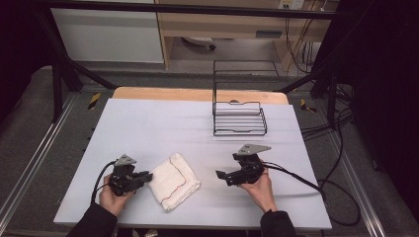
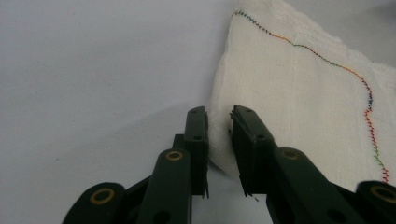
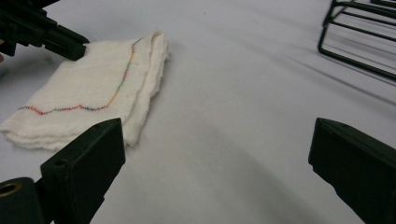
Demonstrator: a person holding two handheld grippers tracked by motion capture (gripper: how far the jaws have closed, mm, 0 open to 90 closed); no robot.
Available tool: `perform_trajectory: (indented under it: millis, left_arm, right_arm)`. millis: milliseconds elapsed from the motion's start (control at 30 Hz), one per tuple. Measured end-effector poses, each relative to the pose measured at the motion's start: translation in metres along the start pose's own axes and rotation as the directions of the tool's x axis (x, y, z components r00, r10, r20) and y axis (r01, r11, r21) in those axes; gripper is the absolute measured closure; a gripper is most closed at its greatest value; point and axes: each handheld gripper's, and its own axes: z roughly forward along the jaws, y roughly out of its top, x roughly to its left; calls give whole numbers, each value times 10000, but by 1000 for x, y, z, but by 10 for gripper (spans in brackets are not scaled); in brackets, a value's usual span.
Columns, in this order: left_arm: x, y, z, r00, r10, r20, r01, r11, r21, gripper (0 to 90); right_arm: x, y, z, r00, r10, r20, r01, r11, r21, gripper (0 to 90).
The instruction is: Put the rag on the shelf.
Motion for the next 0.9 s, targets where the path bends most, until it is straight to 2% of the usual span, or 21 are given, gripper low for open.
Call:
perform_trajectory:
  millis: [67,100,300,367,600,767,900]
  left_arm:
    - [0,0,0,10000,-21,5,21,10000,18,775]
    - [-1,1,0,10000,-7,-9,7,10000,48,782]
    - [-3,1,1,9998,174,-118,-173,9998,33,796]
    - [-4,0,1,9996,240,-142,-241,9997,-4,798]
    - [-5,0,2,9994,304,-164,-304,9995,-37,796]
    - [-8,0,2,9984,442,-359,-443,9990,-30,793]
    - [-9,0,2,9978,471,-467,-472,9989,-18,793]
  right_arm:
    - [2,3,4,10000,-56,-21,56,10000,5,48]
    - [7,8,13,9999,-105,-108,105,9999,26,56]
    - [19,20,36,9996,-120,-260,126,9997,220,79]
    - [25,28,50,9994,-171,-290,180,9994,307,98]
    - [34,40,78,9988,-207,-454,225,9990,387,178]
    - [38,47,95,9978,-301,-599,325,9986,405,242]
    - [41,49,108,9974,-309,-645,350,9973,644,303]
